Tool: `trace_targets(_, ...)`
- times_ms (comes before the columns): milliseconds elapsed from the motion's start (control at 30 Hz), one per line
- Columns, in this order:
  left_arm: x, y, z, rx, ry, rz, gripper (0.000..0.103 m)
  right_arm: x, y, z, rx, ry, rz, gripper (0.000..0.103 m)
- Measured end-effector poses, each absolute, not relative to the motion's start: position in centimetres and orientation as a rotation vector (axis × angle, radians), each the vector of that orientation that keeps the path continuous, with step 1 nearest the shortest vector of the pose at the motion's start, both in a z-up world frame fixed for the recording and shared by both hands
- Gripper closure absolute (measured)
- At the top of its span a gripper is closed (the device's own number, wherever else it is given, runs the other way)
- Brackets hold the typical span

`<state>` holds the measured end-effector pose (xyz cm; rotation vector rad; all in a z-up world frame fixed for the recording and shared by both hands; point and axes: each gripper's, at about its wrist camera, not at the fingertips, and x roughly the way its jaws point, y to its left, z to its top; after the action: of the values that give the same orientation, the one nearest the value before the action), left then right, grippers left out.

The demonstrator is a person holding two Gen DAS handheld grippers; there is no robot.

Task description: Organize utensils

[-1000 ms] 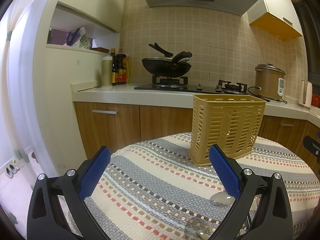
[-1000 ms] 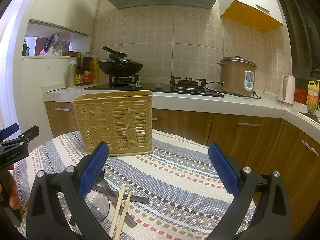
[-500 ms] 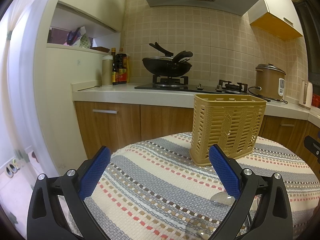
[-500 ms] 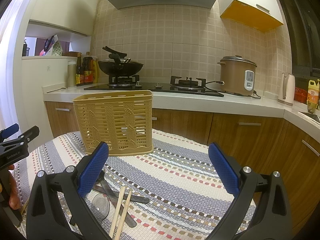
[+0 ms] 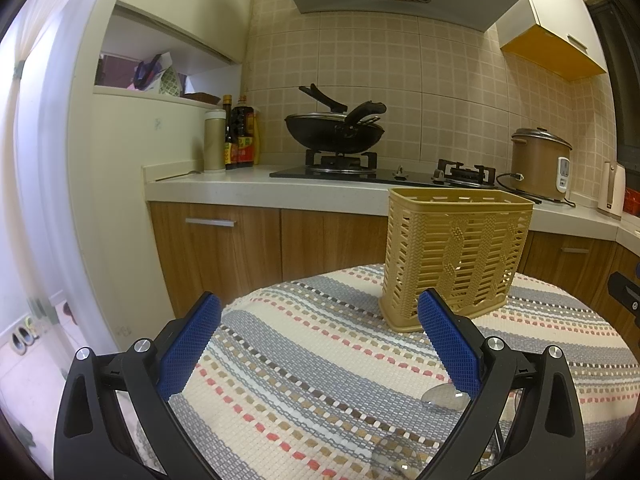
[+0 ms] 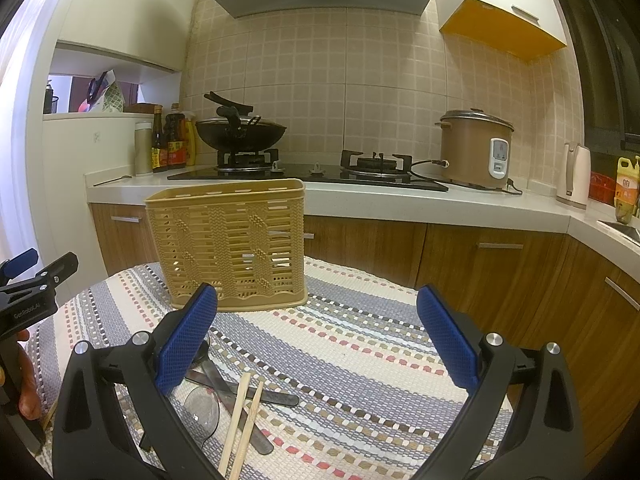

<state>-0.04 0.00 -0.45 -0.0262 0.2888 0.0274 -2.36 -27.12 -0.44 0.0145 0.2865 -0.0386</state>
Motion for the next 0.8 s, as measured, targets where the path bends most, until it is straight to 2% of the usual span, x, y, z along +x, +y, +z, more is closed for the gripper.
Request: trace_targets(800,0.12,0.42,-0.68,-0.033,0.301,0.024,0.008,-1.72,-27.38,-0.85,0.017,0.313,-0.054,0.008)
